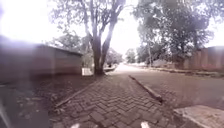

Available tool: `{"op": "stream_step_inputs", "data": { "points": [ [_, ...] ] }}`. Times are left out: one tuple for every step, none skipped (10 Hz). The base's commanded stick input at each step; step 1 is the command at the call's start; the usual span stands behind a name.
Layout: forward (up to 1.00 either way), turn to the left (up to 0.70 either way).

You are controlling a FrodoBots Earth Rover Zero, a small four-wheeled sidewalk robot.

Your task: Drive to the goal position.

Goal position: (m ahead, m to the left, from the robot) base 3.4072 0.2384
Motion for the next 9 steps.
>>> {"op": "stream_step_inputs", "data": {
  "points": [
    [0.50,0.05],
    [0.50,0.08],
    [0.50,0.11],
    [0.50,0.12],
    [0.50,0.14],
    [0.50,0.12],
    [0.50,0.10],
    [0.50,0.19],
    [0.50,0.04]
  ]
}}
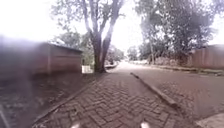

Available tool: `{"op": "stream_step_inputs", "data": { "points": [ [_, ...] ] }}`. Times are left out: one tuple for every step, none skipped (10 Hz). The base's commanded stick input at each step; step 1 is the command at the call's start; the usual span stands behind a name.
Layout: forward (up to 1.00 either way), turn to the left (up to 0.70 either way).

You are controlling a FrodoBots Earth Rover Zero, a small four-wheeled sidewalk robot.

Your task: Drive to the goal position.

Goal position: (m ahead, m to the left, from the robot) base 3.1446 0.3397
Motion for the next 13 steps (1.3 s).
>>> {"op": "stream_step_inputs", "data": {
  "points": [
    [0.50,-0.12],
    [0.50,-0.28],
    [0.50,-0.43],
    [0.50,-0.37],
    [0.50,-0.14],
    [0.50,0.24],
    [0.50,0.19],
    [0.50,0.14],
    [0.50,0.08],
    [0.50,0.03],
    [0.50,0.00],
    [0.50,0.00],
    [0.50,0.00]
  ]
}}
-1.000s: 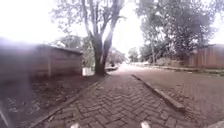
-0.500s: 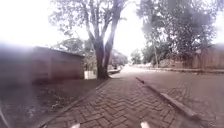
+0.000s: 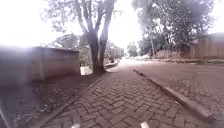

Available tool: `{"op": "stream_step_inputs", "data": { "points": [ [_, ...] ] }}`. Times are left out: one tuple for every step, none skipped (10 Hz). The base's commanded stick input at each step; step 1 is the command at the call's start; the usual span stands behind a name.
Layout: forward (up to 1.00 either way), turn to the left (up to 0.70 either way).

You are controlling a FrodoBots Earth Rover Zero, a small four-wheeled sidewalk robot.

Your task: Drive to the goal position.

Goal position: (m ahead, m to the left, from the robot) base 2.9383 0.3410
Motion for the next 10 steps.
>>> {"op": "stream_step_inputs", "data": {
  "points": [
    [0.50,0.00],
    [0.50,0.00],
    [0.50,0.00],
    [0.50,0.00],
    [0.50,0.10],
    [0.50,0.15],
    [0.50,0.17],
    [0.50,0.18],
    [0.50,0.19],
    [0.50,0.20]
  ]
}}
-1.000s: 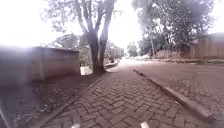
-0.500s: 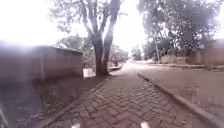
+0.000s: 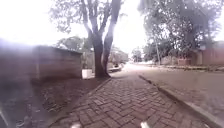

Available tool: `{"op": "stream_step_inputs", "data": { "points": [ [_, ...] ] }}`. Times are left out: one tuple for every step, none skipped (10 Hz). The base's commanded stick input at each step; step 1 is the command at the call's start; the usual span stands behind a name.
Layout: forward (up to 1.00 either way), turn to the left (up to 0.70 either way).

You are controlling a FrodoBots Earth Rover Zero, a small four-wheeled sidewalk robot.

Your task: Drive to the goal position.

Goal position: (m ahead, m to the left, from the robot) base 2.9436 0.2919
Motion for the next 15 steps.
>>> {"op": "stream_step_inputs", "data": {
  "points": [
    [0.50,0.20],
    [0.50,0.21],
    [0.50,0.22],
    [0.50,0.22],
    [0.50,0.23],
    [0.50,0.24],
    [0.50,0.12],
    [0.50,-0.02],
    [0.50,-0.16],
    [0.50,-0.29],
    [0.50,-0.29],
    [0.50,-0.03],
    [0.50,0.13],
    [0.50,-0.15],
    [0.50,-0.43]
  ]
}}
